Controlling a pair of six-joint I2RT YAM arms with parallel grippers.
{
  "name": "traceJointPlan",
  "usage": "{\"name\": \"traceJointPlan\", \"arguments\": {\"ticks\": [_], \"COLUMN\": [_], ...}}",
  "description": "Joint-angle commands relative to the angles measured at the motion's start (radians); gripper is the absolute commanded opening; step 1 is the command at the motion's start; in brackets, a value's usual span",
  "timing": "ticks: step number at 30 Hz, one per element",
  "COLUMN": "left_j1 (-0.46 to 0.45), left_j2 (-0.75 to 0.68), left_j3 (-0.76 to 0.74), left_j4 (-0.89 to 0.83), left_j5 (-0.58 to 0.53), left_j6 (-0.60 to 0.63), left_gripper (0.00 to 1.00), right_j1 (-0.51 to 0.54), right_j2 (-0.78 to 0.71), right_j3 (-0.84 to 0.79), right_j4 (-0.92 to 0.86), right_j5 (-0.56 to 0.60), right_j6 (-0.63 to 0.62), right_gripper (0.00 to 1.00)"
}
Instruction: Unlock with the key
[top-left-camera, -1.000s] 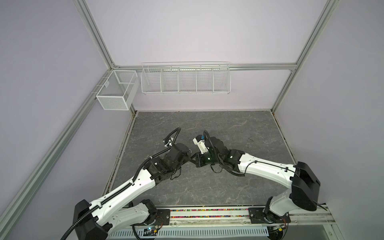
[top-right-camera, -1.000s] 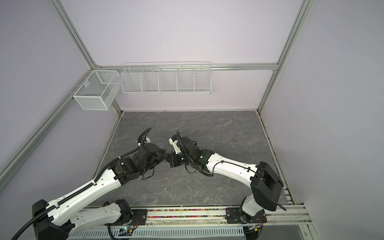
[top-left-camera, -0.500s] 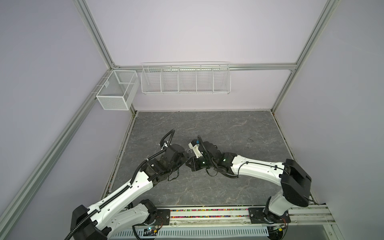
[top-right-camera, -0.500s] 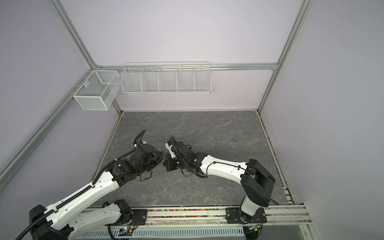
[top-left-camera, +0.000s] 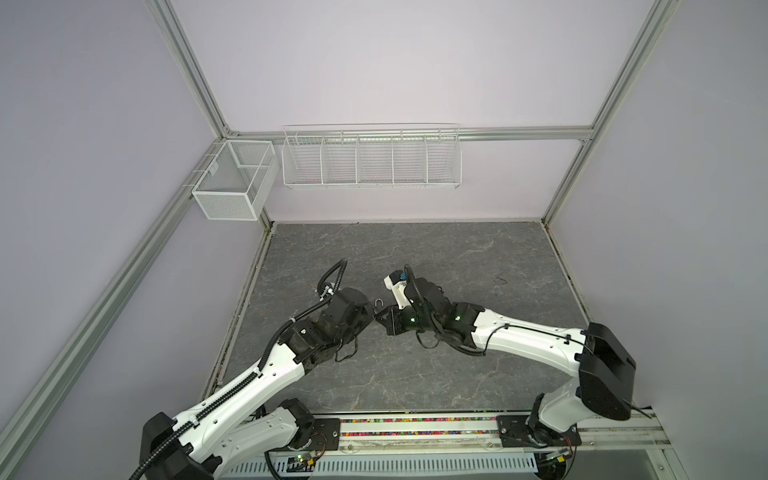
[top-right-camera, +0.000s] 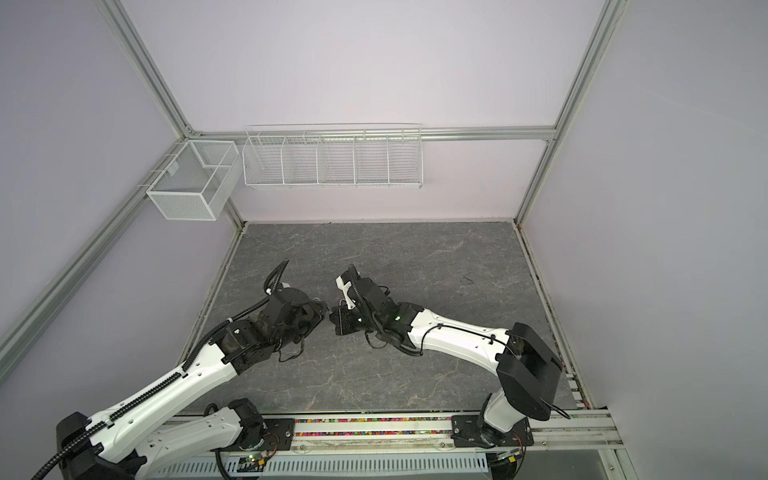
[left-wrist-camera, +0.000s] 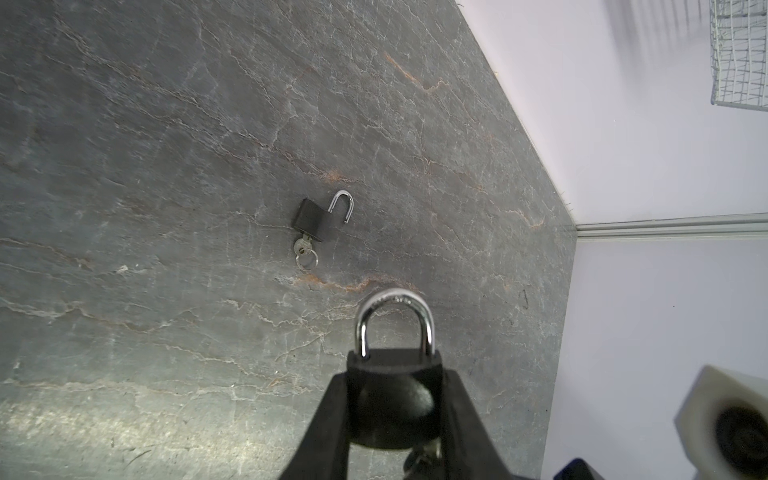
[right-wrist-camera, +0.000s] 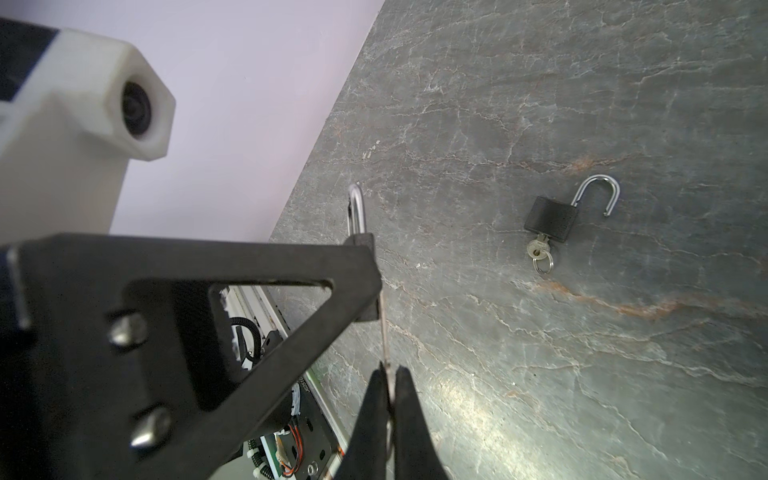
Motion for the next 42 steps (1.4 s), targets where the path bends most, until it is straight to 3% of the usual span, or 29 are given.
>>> {"name": "traceJointPlan", "arguments": {"ticks": [1,14,42], "left_j1": [0.005,0.007,0.006], "left_j2": [-0.017,-0.041,-0.056], "left_j3": [-0.001,-0.001,-0.024], "left_j4": [0.009,-0.006,0.024], "left_j5": [-0.024,-0.063,-0.027], "left_j6": [-0.036,-0.047,-0.053], "left_gripper": [0.0,0.0,0.0], "right_j1": [0.01,0.029,0.039], "right_j2": [0.006,0.012,0.033], "right_j3": [-0.011,-0.005,0.045], "right_j4": [0.057,0.029,-0.007], "right_j5": [-0.036,-0.024,0.034], "right_j6": [0.022,0.013,0.006], "right_gripper": [0.07,0.07,0.07]}}
